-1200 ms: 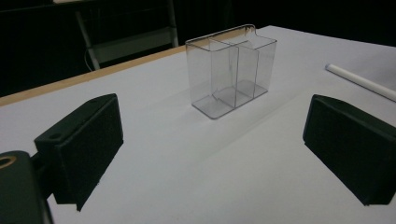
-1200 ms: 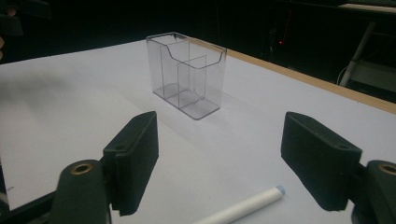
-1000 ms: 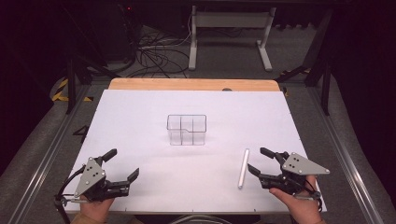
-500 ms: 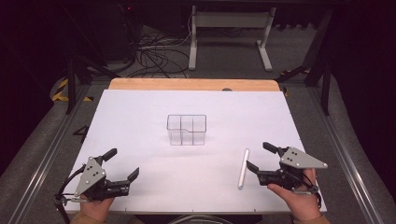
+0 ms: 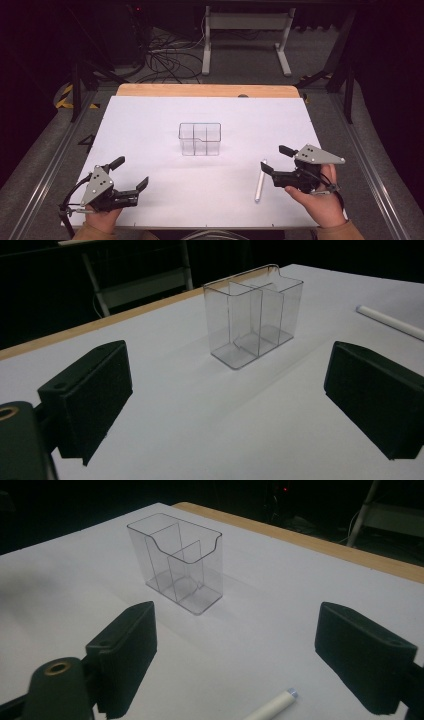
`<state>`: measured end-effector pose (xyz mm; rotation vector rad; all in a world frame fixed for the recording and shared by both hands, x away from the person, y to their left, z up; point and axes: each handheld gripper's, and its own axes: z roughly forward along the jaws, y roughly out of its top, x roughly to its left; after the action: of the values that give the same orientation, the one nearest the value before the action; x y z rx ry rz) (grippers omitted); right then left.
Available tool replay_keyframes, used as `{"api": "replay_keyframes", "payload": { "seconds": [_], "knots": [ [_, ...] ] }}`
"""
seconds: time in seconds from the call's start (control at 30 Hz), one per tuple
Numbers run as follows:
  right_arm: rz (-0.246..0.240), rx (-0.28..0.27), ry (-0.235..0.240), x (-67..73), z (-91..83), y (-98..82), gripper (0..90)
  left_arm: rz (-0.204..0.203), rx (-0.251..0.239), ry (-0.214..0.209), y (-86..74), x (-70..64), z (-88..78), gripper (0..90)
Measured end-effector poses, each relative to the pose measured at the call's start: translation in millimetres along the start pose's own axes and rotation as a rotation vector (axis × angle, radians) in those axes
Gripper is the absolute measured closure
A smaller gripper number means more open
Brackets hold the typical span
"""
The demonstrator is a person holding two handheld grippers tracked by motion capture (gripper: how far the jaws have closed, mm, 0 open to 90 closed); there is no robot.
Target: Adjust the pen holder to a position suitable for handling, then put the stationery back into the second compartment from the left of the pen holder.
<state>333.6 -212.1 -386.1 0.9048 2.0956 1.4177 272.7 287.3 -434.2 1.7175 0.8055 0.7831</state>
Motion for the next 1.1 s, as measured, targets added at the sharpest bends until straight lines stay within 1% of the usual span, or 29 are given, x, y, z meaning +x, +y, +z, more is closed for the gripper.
{"api": "replay_keyframes", "payload": {
  "seconds": [0.03,0.07,0.1,0.13,0.2,0.23,0.27,0.3,0.33,0.37,0.4,0.43,0.47,0.5,0.53,0.57,0.6,0.63,0.7,0.73,0.87,0.9,0.93,1.0,1.07,1.1],
  "knots": [
    [0.009,0.006,-0.004,0.3,0.2,1.5,18.3,0.001,0.002,0.003,0.0,0.6,0.1,6.0],
    [0.033,0.019,-0.007,0.7,1.3,3.8,19.6,-0.002,0.0,0.004,0.0,1.2,0.2,6.0],
    [0.036,0.024,-0.01,0.9,2.0,4.7,20.2,-0.007,-0.001,0.004,-0.1,2.0,0.1,6.0],
    [0.036,0.024,-0.01,0.9,2.0,4.7,20.2,0.002,-0.002,0.007,0.0,3.9,-0.1,6.0],
    [0.053,0.045,-0.026,1.0,3.2,6.7,23.0,-0.006,-0.002,0.005,-0.3,5.5,0.3,5.9],
    [0.062,0.063,-0.041,0.8,4.5,8.2,26.3,-0.01,0.0,0.004,-0.6,5.9,0.7,5.9],
    [0.062,0.063,-0.041,0.8,4.5,8.2,26.3,-0.009,0.0,0.002,-0.6,6.1,1.4,6.0],
    [0.079,0.084,-0.065,0.1,6.2,10.0,29.5,-0.01,0.0,-0.001,-0.7,5.8,1.9,5.9],
    [0.098,0.086,-0.071,-0.1,7.6,10.6,29.6,-0.01,0.001,-0.004,-0.5,5.3,2.1,6.0],
    [0.131,0.092,-0.082,0.0,9.0,11.2,30.8,0.004,-0.002,-0.002,0.3,5.2,2.7,6.0],
    [0.131,0.092,-0.082,0.0,9.0,11.2,30.8,0.004,-0.002,-0.002,0.3,5.2,2.7,5.9],
    [0.161,0.12,-0.101,-0.1,10.9,13.2,31.9,0.007,-0.002,-0.003,0.5,5.0,3.0,6.0],
    [0.161,0.12,-0.101,-0.1,10.9,13.2,31.9,0.005,-0.001,-0.006,0.4,4.7,3.4,6.0],
    [0.179,0.137,-0.123,-0.6,12.0,15.1,31.9,0.009,0.002,-0.005,0.2,4.8,3.3,6.0],
    [0.195,0.144,-0.13,-1.1,12.4,15.9,31.9,0.005,0.005,-0.007,-0.3,4.2,2.9,6.0],
    [0.195,0.144,-0.13,-1.1,12.4,15.9,31.9,0.004,0.004,-0.006,-0.5,3.9,2.3,6.0],
    [0.232,0.156,-0.135,-3.1,13.2,16.7,31.6,0.007,0.002,-0.003,-0.4,4.0,1.6,6.0],
    [0.243,0.16,-0.143,-4.0,13.8,16.8,31.4,0.004,-0.004,-0.003,-0.1,3.8,0.9,6.0],
    [0.249,0.16,-0.15,-5.2,14.6,16.8,31.2,0.009,-0.001,-0.001,0.0,4.3,0.4,6.0],
    [0.258,0.163,-0.153,-5.2,15.0,16.8,31.2,0.005,-0.007,0.004,0.0,4.1,0.4,6.0],
    [0.265,0.168,-0.149,-5.0,15.5,16.9,31.1,0.005,0.0,0.002,-1.1,3.6,0.4,6.0],
    [0.277,0.18,-0.151,-4.4,16.2,16.9,30.3,0.009,0.0,0.003,-1.2,3.6,0.4,6.0],
    [0.277,0.18,-0.151,-4.4,16.2,16.9,30.3,0.007,0.0,0.002,-1.1,3.5,0.3,6.0],
    [0.27,0.197,-0.159,-4.7,18.7,17.3,29.2,0.005,0.0,0.001,-1.1,3.5,0.7,6.0],
    [0.328,0.231,-0.179,-3.6,20.5,17.8,33.1,0.009,0.001,0.004,-1.3,3.5,0.9,6.0],
    [0.326,0.238,-0.176,-3.5,21.3,18.3,33.0,0.01,0.003,0.004,-1.3,3.3,0.8,6.0]
  ]
}}
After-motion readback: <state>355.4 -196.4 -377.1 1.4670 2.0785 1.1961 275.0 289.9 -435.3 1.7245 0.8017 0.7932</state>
